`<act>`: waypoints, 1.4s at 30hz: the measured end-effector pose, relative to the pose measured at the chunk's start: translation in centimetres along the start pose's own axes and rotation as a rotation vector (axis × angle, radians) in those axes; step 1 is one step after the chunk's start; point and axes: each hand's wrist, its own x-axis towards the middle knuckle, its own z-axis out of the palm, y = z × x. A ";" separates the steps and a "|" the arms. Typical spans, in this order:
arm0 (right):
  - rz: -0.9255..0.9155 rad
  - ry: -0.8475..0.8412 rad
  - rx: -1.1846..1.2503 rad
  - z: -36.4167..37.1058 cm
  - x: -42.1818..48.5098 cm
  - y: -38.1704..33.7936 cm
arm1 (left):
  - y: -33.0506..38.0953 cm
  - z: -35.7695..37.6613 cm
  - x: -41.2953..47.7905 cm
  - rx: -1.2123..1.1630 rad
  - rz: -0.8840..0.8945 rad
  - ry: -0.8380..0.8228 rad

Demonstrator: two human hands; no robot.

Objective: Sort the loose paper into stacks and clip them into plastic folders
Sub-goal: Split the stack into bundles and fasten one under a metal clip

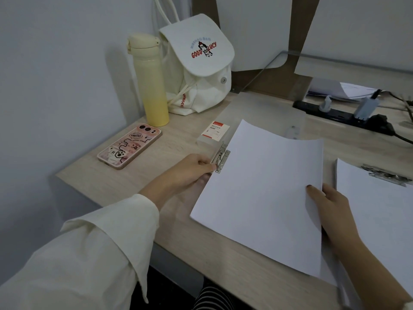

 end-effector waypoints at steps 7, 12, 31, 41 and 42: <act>0.004 -0.011 0.020 0.0 0.1 0.2 | -1.2 -0.2 -0.2 0.024 0.104 0.082; 0.001 -0.002 -0.008 0.0 0.3 0.5 | -1.3 -0.5 -1.1 -0.036 0.105 0.077; -0.275 -0.044 -0.855 0.2 -0.4 0.1 | 5.7 0.4 -4.2 0.108 0.124 0.129; 0.124 -0.512 0.284 -7.7 -2.3 -5.1 | 17.9 9.7 -8.1 0.235 0.505 0.033; 0.140 -0.547 0.468 -9.4 -2.4 -5.1 | 18.7 11.3 -8.4 0.241 0.523 -0.005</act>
